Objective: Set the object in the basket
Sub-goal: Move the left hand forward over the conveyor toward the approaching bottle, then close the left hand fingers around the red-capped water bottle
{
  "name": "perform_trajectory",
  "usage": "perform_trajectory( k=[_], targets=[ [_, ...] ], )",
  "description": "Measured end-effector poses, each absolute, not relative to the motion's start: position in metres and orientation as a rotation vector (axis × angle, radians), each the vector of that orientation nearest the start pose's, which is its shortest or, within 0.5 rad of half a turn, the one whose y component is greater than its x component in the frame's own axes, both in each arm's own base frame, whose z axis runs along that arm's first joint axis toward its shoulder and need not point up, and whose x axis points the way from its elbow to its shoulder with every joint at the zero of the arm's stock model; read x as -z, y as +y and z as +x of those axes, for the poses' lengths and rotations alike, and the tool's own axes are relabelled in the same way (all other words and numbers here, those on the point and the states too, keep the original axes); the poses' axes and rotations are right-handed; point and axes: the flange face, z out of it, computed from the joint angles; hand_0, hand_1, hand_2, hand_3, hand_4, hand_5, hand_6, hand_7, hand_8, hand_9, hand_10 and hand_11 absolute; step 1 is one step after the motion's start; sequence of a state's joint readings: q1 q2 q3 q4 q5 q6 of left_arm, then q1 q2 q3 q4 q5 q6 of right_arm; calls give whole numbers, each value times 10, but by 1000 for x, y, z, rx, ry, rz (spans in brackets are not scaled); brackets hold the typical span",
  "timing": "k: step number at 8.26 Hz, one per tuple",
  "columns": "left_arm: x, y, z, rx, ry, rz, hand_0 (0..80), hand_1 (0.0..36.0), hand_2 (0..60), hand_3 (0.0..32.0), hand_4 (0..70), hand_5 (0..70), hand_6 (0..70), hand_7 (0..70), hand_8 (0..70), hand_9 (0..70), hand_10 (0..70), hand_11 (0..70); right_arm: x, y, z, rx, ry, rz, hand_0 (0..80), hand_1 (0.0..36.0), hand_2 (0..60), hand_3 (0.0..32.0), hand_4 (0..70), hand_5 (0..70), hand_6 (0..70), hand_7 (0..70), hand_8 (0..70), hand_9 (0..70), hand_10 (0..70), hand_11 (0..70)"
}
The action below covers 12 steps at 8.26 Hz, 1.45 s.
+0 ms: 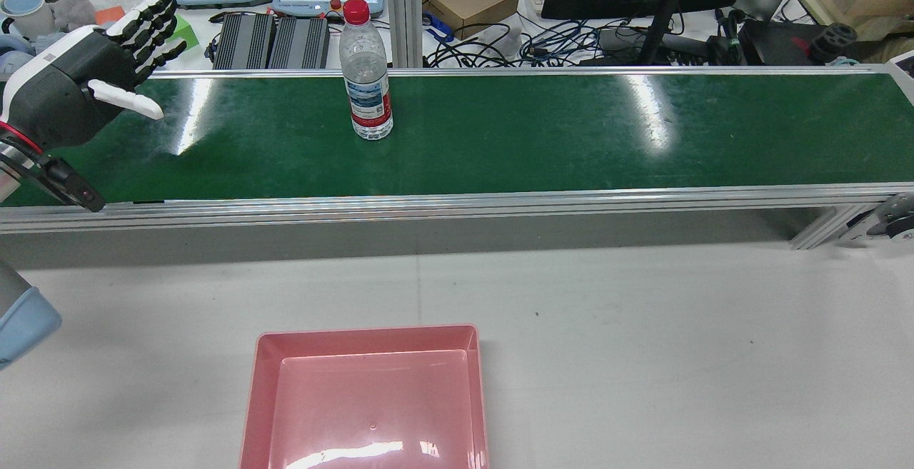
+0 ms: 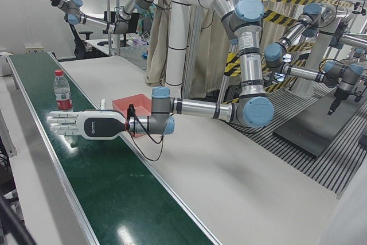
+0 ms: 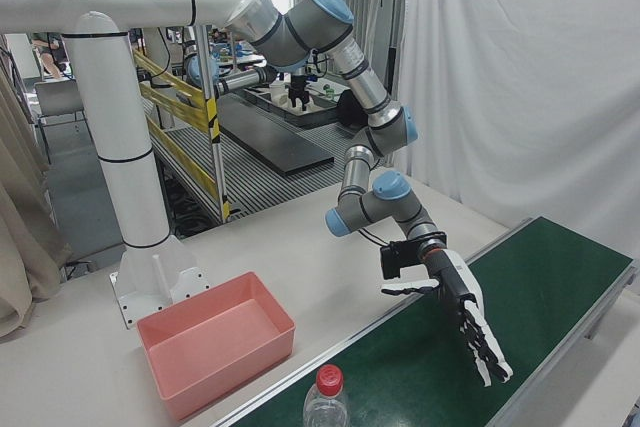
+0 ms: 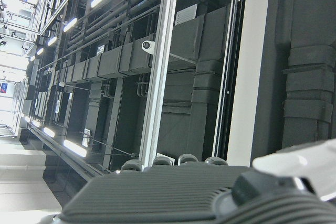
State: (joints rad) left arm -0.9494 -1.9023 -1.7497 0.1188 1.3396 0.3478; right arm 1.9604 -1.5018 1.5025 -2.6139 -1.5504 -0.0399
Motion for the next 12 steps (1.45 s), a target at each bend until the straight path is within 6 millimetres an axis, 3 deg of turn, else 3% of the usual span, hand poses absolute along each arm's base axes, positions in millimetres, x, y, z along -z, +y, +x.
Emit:
perform_trajectory(
  k=[2,3,4,5,9,12],
  targets=[
    [-420,-587,233,1506,2346,-146,592,178,0,0,0,81,9,0,0,0,36,78,-622,-465,337,1449,2508,-562,0,0,0,0,0,0,0,0,0,0,0,0],
    [-417,-588,235,1503,2348,-148,560,216,24,0,0,85,11,0,0,0,33,74,-622,-465,337,1449,2508,-562,0,0,0,0,0,0,0,0,0,0,0,0],
    [-415,-589,237,1501,2348,-149,563,223,49,0,2,86,13,0,0,0,36,80,-622,-465,337,1449,2507,-563,0,0,0,0,0,0,0,0,0,0,0,0],
    [-412,-590,239,1500,2347,-151,569,218,0,0,0,81,1,0,0,0,25,65,-622,-465,337,1449,2507,-563,0,0,0,0,0,0,0,0,0,0,0,0],
    [-395,-609,258,1490,2345,-144,568,230,48,0,0,83,1,0,0,0,25,65,-622,-465,337,1449,2507,-562,0,0,0,0,0,0,0,0,0,0,0,0],
    [-384,-612,264,1480,2341,-133,563,224,35,0,0,78,0,0,0,0,25,65,-622,-465,337,1449,2509,-562,0,0,0,0,0,0,0,0,0,0,0,0]
  ],
)
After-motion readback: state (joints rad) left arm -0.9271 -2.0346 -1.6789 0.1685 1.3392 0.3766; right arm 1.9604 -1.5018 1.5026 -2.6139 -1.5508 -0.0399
